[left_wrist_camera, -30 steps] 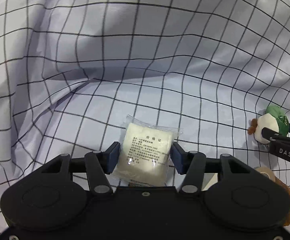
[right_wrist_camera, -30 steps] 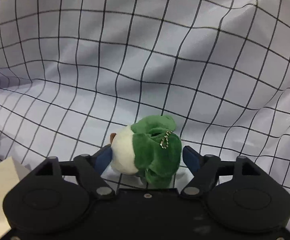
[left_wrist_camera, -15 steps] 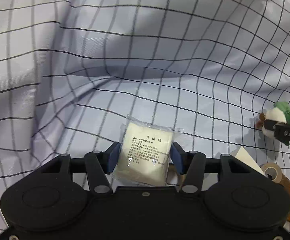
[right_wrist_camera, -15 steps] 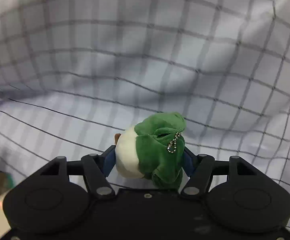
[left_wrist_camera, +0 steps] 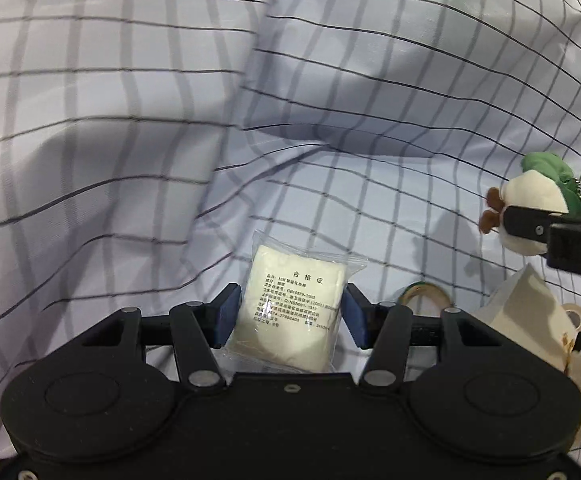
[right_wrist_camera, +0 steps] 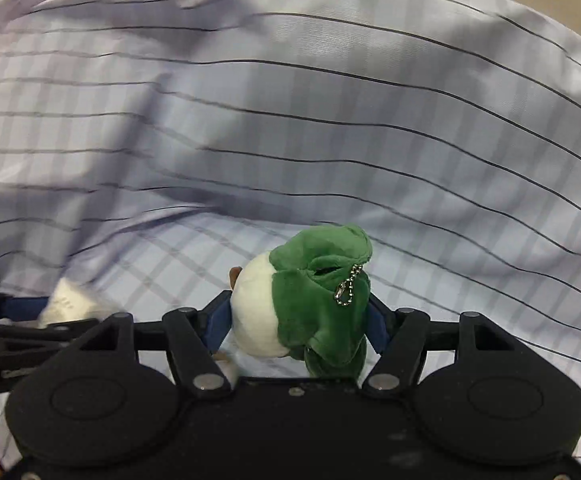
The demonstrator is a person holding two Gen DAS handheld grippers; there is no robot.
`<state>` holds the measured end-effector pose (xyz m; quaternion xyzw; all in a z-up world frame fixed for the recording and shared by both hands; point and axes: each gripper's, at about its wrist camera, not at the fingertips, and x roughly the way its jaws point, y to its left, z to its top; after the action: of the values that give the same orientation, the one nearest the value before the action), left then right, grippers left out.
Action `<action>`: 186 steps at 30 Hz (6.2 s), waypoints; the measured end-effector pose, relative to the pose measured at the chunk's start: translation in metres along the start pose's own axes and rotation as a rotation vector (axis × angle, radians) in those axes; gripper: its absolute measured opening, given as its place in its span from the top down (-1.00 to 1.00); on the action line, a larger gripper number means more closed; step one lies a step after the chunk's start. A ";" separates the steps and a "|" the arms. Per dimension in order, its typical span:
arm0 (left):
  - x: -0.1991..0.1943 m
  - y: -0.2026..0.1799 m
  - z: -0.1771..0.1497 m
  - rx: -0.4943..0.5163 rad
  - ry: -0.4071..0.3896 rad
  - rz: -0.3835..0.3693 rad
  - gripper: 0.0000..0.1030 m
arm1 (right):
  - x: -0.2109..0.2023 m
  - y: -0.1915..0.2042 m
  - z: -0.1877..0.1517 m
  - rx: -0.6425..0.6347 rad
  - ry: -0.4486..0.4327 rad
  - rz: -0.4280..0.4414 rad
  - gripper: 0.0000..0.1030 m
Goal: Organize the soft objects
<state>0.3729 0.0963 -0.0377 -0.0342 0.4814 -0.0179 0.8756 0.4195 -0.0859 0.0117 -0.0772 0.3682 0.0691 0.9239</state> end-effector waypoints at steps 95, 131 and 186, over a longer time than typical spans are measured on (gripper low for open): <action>-0.197 -0.089 -0.291 0.074 -0.097 -0.073 -0.47 | -0.310 0.012 -0.363 0.357 -0.166 -0.112 -0.43; -0.194 -0.089 -0.295 0.080 -0.070 -0.071 -0.51 | -0.306 0.009 -0.366 0.361 -0.138 -0.106 -0.47; -0.128 -0.114 -0.222 0.202 -0.068 -0.060 -0.68 | -0.202 -0.053 -0.263 0.403 -0.076 -0.159 -0.75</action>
<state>0.1170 -0.0185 -0.0396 0.0391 0.4461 -0.0911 0.8894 0.1078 -0.2032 -0.0324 0.0830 0.3322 -0.0761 0.9365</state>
